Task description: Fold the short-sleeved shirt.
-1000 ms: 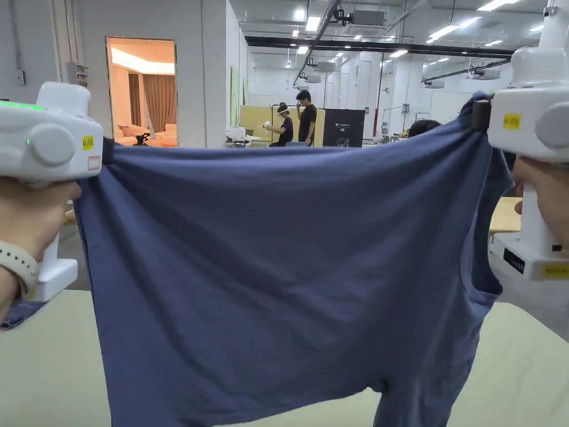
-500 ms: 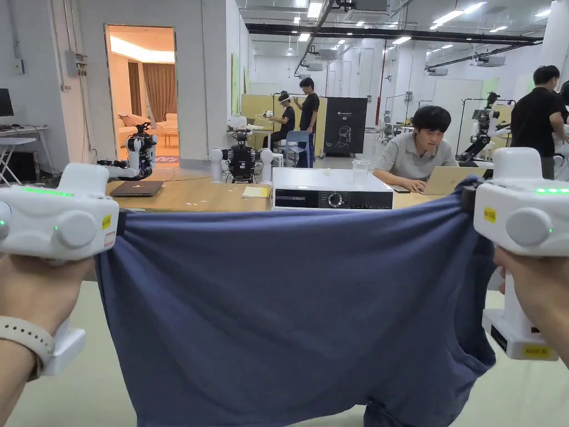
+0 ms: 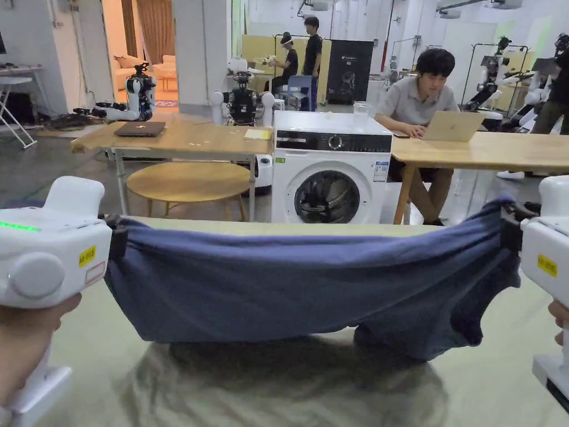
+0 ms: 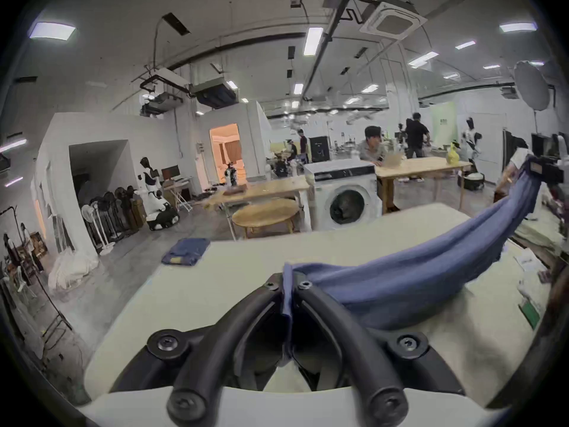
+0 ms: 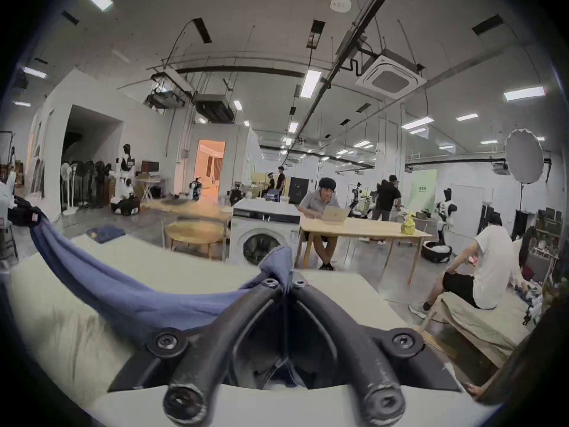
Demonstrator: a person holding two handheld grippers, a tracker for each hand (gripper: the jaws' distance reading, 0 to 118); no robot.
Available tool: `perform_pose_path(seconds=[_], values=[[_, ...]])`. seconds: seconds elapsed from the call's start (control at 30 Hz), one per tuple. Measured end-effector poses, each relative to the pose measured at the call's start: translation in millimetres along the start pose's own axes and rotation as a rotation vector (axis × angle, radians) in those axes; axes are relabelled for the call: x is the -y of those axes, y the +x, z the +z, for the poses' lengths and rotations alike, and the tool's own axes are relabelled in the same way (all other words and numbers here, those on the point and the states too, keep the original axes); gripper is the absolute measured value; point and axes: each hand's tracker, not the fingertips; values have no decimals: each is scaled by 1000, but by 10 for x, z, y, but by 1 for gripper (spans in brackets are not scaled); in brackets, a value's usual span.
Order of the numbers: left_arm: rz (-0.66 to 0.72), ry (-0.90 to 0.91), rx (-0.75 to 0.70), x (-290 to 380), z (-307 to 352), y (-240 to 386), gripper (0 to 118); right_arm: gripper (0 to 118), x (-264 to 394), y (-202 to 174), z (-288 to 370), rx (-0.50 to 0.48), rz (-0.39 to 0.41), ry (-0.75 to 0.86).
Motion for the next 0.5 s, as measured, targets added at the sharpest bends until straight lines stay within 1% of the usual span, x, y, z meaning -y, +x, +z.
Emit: perform_pose_path(seconds=[0.03,0.1,0.13,0.17,0.2,0.27,0.3,0.33,0.4,0.43,0.5], values=[[9,-29,25,217,139,29,0,0,209,-3,160,0,-4,-10],[11,-101,13,685,341,87,0,0,636,-9,440,-35,-13,-110],[26,-134,24,963,444,120,0,0,908,-7,546,-47,-50,-160],[51,-178,45,1240,509,141,0,0,1179,-5,628,-71,-66,-220],[73,-220,59,1477,562,154,0,0,1444,-36,719,-69,-76,-275],[106,-266,54,1936,652,161,0,0,1957,-118,843,-77,-52,-403],[114,-300,46,2144,686,159,0,0,2194,-161,909,-77,-52,-458],[111,-344,22,2306,692,148,0,0,2404,-188,948,-80,-49,-513],[141,-401,26,2464,718,121,0,0,2665,-195,989,-85,-91,-591],[149,-412,24,2518,712,99,0,0,2722,-191,1008,-64,-111,-599],[140,-403,7,2483,767,125,2,0,2709,-151,1026,-61,-140,-597]])
